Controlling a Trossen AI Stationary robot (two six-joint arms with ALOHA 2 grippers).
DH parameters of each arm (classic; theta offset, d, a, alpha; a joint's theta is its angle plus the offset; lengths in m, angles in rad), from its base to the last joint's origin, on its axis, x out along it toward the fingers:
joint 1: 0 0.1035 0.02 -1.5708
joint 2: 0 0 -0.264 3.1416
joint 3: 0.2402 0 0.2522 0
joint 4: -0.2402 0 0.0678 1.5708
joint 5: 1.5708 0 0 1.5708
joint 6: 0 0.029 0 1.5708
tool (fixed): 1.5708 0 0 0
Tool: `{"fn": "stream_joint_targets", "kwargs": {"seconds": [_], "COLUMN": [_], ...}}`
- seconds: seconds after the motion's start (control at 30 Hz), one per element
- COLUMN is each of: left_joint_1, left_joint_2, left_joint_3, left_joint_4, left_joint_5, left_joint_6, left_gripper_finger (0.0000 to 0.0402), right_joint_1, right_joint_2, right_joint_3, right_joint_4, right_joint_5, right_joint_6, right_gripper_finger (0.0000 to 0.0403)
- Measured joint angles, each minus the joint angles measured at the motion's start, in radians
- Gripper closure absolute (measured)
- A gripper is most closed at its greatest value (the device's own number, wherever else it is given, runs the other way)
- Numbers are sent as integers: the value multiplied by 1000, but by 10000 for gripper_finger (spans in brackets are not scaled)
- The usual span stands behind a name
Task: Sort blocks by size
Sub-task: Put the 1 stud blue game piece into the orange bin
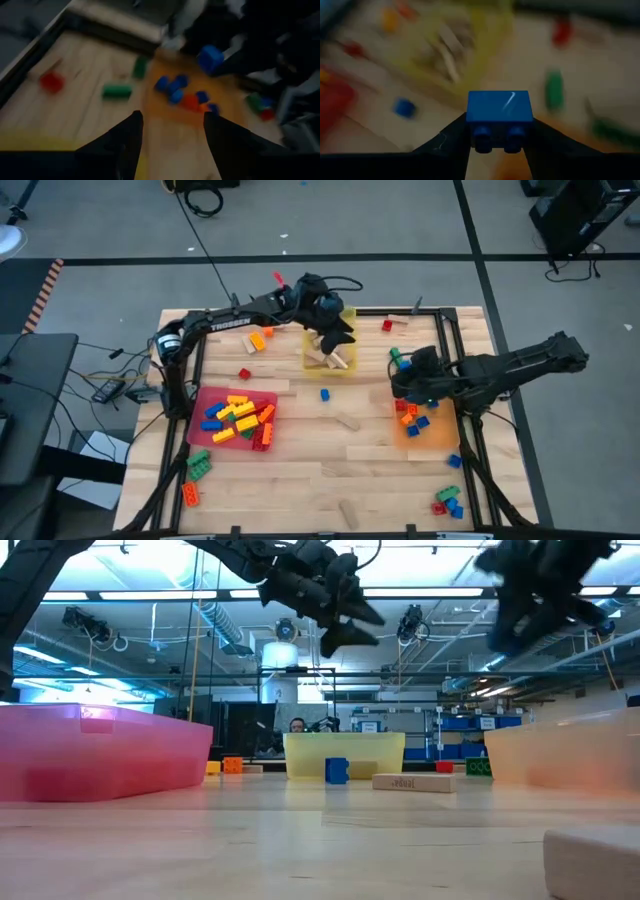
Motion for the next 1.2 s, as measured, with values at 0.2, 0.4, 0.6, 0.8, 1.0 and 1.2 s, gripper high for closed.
{"fn": "stream_joint_targets", "kwargs": {"seconds": [0.2, 0.4, 0.6, 0.8, 1.0, 1.2], "left_joint_1": [-4, 7, 60, 94, 92, 44], "left_joint_2": [-40, -73, -100, -206, -401, -565], "left_joint_3": [0, 0, -78, -267, -485, -624], "left_joint_4": [-168, -256, -261, -238, -164, -151], "left_joint_5": [-267, -261, -241, -253, -345, -414], "left_joint_6": [35, 56, 30, 35, 50, 40], "left_gripper_finger": [185, 185, 185, 185, 185, 185], "right_joint_1": [-76, -156, -147, -87, -43, -20], "right_joint_2": [80, 167, 183, 177, 177, 158], "right_joint_3": [0, -55, -168, -178, -179, -166], "right_joint_4": [-111, -95, 61, 103, 104, 106], "right_joint_5": [-284, -510, -628, -615, -612, -610], "right_joint_6": [126, 126, 178, 260, 308, 351], "right_gripper_finger": [234, 233, 232, 199, 151, 128]}}
